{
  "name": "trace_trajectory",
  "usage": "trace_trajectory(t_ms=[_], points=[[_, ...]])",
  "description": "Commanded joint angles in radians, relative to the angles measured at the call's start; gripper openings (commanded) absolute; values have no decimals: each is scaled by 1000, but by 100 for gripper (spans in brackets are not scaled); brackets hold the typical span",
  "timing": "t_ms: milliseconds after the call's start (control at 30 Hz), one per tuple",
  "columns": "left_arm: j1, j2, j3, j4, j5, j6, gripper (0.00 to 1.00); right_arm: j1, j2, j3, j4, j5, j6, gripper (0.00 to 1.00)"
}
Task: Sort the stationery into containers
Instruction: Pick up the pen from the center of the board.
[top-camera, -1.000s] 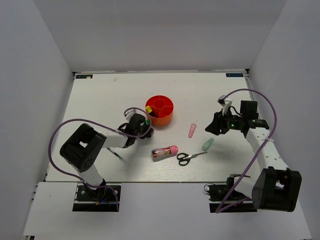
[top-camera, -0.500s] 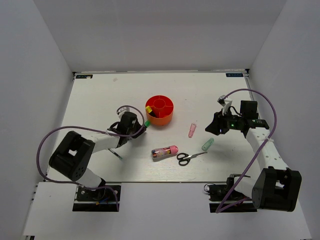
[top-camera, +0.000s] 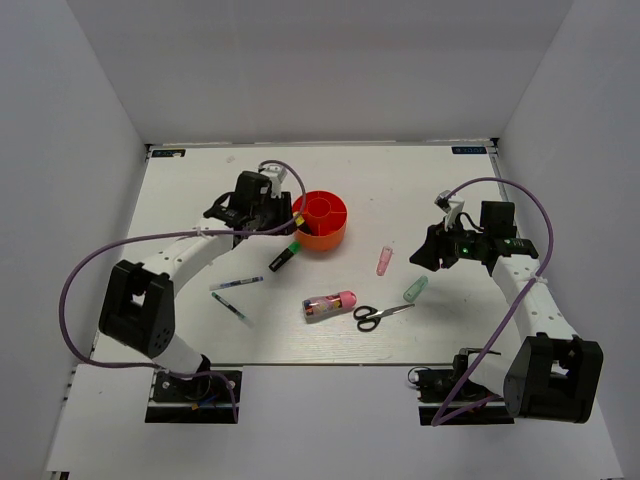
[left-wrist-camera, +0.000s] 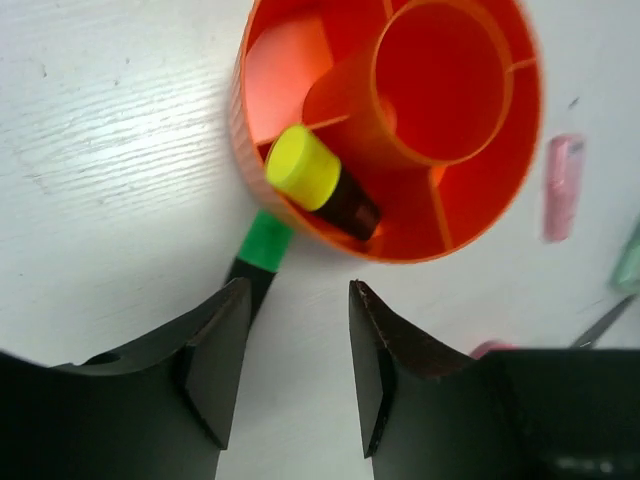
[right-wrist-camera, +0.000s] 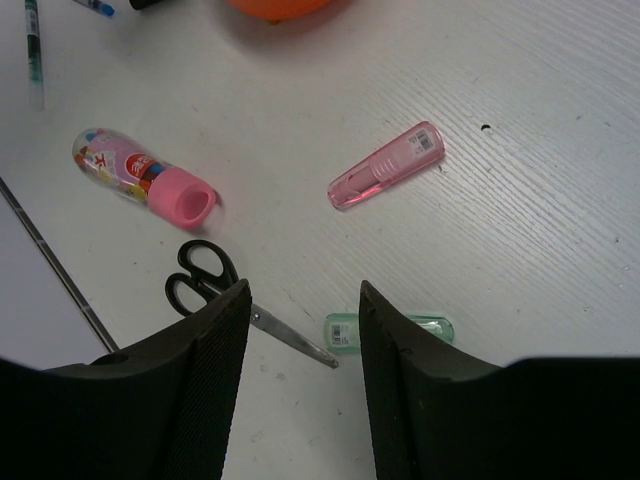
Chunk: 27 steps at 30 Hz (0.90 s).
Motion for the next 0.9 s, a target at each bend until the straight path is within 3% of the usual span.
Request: trace_trajectory(t_ms=[0, 233, 467, 867], points=[[12, 42, 39, -162, 58, 301, 54, 3, 6, 20, 6, -25, -7, 51], [26, 32, -61, -59, 91, 420, 51, 3, 18, 21, 8, -19, -10, 51], [26, 75, -116, 5, 129, 423, 53, 4, 32, 24, 1, -20, -14, 51], [12, 145, -127, 104, 55, 440, 55, 3, 46, 27, -2, -18, -20, 51]])
